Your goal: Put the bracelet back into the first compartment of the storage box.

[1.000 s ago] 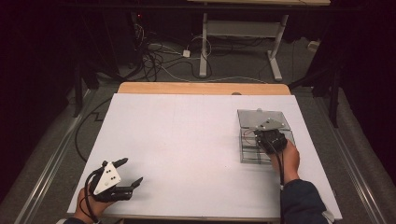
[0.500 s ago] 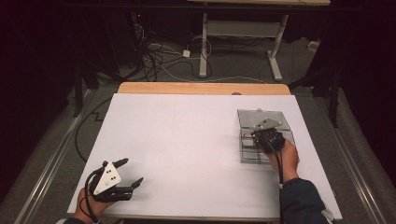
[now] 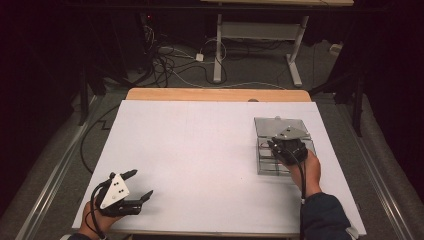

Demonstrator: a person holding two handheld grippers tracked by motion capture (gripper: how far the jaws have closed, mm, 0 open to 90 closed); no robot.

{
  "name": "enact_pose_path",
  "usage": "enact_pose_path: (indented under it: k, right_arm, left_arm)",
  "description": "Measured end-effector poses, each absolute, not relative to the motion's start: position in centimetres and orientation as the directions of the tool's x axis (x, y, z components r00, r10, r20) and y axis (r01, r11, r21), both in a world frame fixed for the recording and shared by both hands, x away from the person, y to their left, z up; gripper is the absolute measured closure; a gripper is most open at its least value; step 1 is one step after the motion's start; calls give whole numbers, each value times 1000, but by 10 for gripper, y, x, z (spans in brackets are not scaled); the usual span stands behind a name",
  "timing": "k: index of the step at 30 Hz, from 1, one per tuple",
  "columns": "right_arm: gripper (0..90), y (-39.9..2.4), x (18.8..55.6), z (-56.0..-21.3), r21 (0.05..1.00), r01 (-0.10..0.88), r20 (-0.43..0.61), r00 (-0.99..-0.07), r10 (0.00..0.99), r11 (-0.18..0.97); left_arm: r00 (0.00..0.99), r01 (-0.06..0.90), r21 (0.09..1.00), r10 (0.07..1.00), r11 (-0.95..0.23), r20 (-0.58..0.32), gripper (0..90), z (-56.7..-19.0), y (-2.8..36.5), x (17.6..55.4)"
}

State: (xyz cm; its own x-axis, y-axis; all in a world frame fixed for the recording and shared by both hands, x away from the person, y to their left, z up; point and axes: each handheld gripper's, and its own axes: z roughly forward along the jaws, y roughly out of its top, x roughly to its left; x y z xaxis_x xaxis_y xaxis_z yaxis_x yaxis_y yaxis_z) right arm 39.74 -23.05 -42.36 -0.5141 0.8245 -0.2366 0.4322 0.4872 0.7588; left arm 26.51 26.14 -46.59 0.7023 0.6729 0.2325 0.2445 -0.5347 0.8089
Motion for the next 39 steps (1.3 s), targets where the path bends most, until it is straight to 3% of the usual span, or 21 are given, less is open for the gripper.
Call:
enact_pose_path:
  k: [16,17,20,29,39]
  right_arm:
    - [545,-233,387,-415,813,369,-222,-519,826,450]
    - [489,-234,387,-415,816,366,-220,-519,826,448]
    - [470,-234,387,-414,820,357,-225,-518,825,448]
    - [279,-236,386,-414,853,349,-195,-477,857,389]
    - [170,-233,386,-414,861,343,-201,-448,871,375]
  left_arm:
    - [699,242,809,675,-535,237,176,-466,262,265]
    - [699,243,809,675,-536,238,176,-466,262,265]
    - [699,241,808,673,-538,239,175,-466,262,264]
    - [701,241,808,672,-538,239,176,-466,261,265]
    - [702,241,807,671,-540,238,176,-466,261,265]
